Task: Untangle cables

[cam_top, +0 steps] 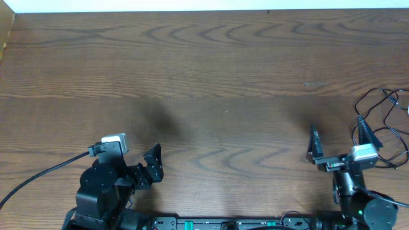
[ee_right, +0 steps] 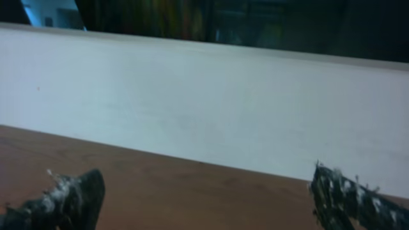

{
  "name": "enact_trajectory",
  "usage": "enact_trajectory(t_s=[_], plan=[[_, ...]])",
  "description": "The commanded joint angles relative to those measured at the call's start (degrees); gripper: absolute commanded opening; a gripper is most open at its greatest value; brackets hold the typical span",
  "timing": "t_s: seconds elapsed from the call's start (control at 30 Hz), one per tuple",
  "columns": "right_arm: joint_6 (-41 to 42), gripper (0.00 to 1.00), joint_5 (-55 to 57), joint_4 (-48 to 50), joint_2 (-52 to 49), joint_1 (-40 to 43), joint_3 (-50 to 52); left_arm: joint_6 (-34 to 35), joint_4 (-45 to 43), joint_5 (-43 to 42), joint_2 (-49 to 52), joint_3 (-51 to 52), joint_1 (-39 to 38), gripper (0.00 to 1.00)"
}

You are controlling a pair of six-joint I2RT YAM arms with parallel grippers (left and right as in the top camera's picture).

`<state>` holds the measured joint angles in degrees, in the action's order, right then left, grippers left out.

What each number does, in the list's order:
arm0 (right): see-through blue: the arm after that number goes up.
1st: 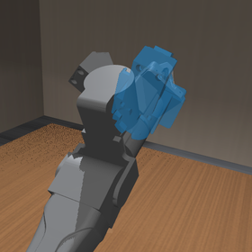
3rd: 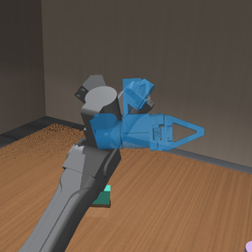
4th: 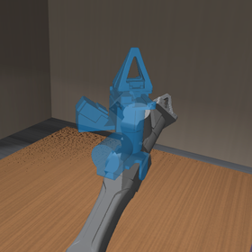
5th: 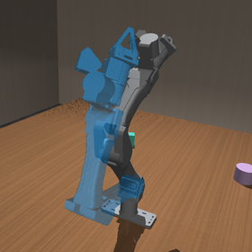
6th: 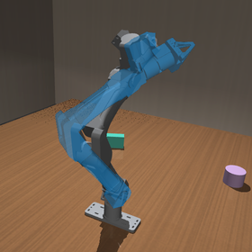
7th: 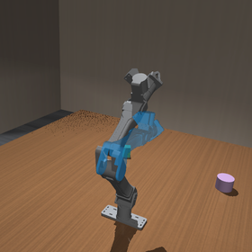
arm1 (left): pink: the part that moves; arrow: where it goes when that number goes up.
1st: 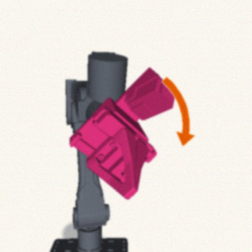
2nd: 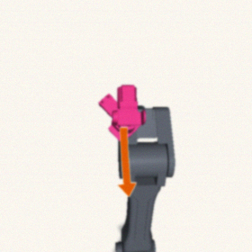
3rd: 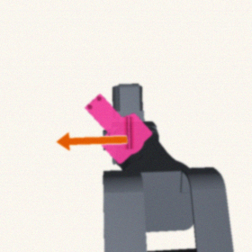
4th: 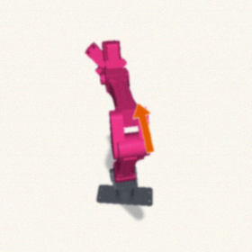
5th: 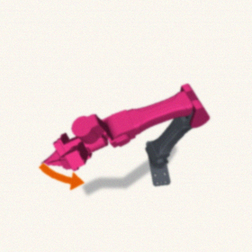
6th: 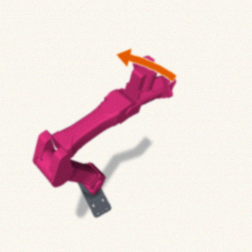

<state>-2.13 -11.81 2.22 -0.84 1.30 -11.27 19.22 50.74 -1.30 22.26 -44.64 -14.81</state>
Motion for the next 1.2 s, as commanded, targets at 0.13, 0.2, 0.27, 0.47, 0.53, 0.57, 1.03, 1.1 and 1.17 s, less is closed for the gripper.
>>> enact_trajectory(t_s=[0.13,0.2,0.27,0.47,0.53,0.57,1.03,1.1,1.17], plan=[[-0.87,0.99,-0.20,17.62,0.55,-1.20,10.95,-0.76,-0.26,0.70,-0.17,0.07,-0.28,0.98],[-3.06,0.99,0.35,16.92,0.55,-1.68,10.97,-0.76,-0.26,0.72,-0.17,0.07,-0.26,0.98],[-5.99,0.99,1.05,15.85,0.55,-2.10,10.97,-0.76,-0.26,0.72,-0.17,0.07,-0.26,0.98],[-9.75,0.99,1.22,-0.17,0.55,-2.14,10.97,-0.76,-0.26,0.72,-0.17,0.07,-0.26,0.98],[-9.62,0.99,1.38,-5.62,0.55,-2.16,10.97,-0.76,-0.26,0.72,-0.17,0.07,-0.26,0.98],[-9.73,0.99,1.33,-5.38,0.57,-2.16,10.95,-0.76,-0.26,0.72,-0.17,0.07,-0.28,0.98],[-9.73,0.99,1.36,-5.68,0.52,-2.14,10.95,-0.76,-0.26,0.72,-0.17,0.07,-0.26,0.98],[-9.73,0.99,1.33,-5.68,0.52,-2.14,10.95,-0.76,-0.26,0.70,-0.17,0.07,-0.26,0.98],[-9.73,0.99,1.36,-5.68,0.52,-2.14,10.95,-0.76,-0.26,0.72,-0.17,0.07,-0.26,0.98]])
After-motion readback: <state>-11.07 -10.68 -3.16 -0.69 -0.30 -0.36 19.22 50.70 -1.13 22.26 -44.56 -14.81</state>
